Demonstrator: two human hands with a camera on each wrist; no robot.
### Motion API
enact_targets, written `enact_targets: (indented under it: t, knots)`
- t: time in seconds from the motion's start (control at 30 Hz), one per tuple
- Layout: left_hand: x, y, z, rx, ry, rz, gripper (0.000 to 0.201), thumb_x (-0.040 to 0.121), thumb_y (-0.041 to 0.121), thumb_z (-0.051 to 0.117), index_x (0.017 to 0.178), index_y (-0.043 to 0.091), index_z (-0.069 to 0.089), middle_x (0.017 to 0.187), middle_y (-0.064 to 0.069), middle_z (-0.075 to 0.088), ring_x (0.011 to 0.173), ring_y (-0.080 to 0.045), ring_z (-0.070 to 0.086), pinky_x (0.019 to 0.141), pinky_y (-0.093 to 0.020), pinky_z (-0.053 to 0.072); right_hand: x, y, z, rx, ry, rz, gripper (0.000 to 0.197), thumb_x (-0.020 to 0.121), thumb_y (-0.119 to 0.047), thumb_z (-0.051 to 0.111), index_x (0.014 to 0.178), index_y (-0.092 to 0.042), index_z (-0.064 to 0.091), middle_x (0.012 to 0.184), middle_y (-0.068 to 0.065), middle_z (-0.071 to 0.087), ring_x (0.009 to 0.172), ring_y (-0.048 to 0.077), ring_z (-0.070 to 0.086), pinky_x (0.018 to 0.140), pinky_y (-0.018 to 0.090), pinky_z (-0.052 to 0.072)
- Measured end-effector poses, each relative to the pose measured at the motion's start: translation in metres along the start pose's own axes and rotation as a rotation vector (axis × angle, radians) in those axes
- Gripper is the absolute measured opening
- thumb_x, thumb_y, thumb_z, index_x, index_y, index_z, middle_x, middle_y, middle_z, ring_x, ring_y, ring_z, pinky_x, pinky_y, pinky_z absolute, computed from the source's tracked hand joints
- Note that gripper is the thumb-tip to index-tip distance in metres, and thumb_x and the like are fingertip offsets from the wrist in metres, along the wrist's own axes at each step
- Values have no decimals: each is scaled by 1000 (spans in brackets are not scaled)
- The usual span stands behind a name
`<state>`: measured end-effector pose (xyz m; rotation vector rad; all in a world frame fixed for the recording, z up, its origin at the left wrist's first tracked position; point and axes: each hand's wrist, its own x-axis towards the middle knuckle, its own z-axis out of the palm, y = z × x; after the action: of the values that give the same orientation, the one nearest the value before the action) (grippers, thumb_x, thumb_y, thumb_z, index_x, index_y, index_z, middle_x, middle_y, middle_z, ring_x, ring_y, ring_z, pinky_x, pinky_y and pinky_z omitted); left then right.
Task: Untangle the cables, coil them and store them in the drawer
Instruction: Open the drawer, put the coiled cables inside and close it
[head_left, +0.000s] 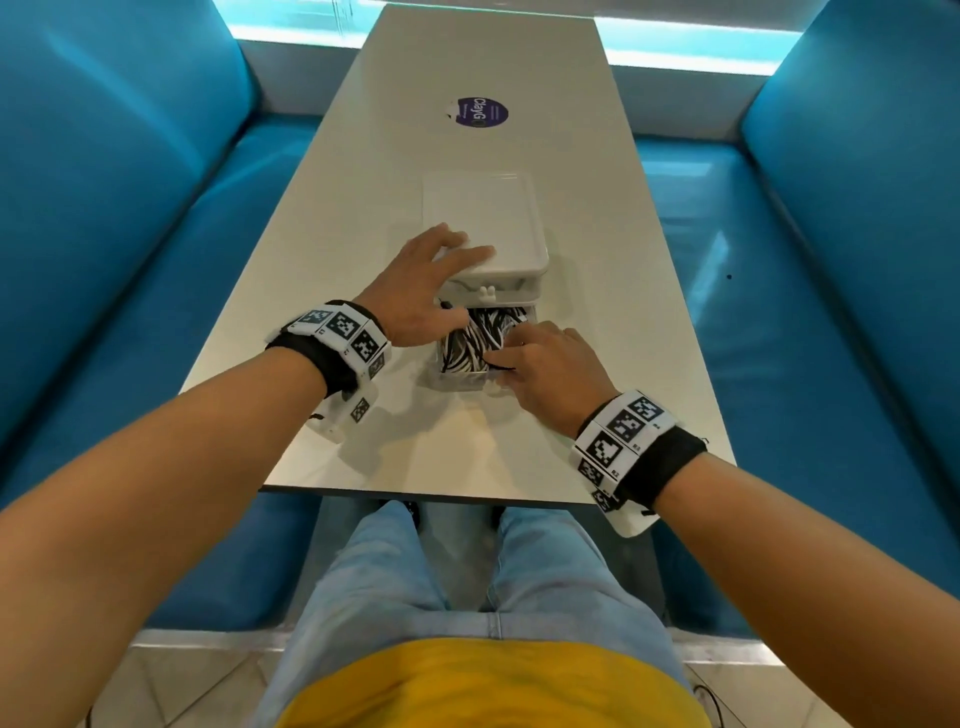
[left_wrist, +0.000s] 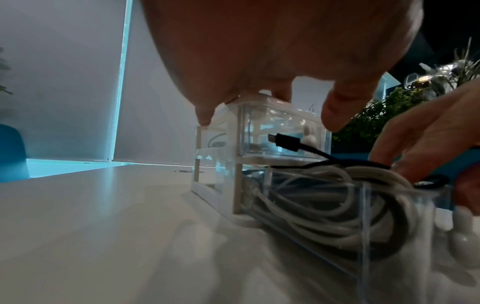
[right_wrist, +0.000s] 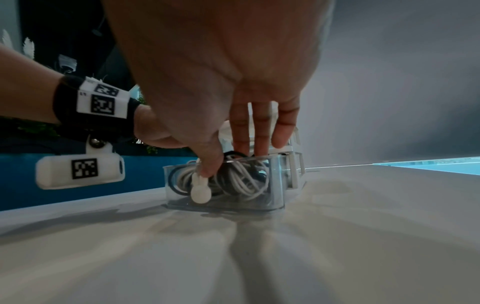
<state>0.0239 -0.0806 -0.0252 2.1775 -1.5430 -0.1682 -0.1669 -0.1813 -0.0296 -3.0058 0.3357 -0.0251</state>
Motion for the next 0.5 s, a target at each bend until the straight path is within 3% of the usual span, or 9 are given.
enact_targets:
  t: [0.13,0.3,0.5]
  knots:
    - [2,-5,4,30,43,60,71,81,11,69,144,22,40,145,-18,33,139,-36,26,113,-50,28,-5,-3,-1,23,12,15,28,98,-29,48,121,-25,62,118,5,53,107,27,50,88,39,40]
    - [2,-7,4,31,40,60,83,73,20,81,144,24,39,147,-16,31,139,-33,26,112,-45,28,2,-15,-3,77,99,-34,43,88,-22,57,132,-20,54,134,9,47,119,31,46,95,44,41]
    - [1,-7,6,103,76,76,83,69,23,84,142,25,43,143,-16,37,135,-34,33,109,-43,31,18,-23,12,-136,16,-170,42,86,-20,56,128,-13,54,134,6,53,112,28,52,91,42,45]
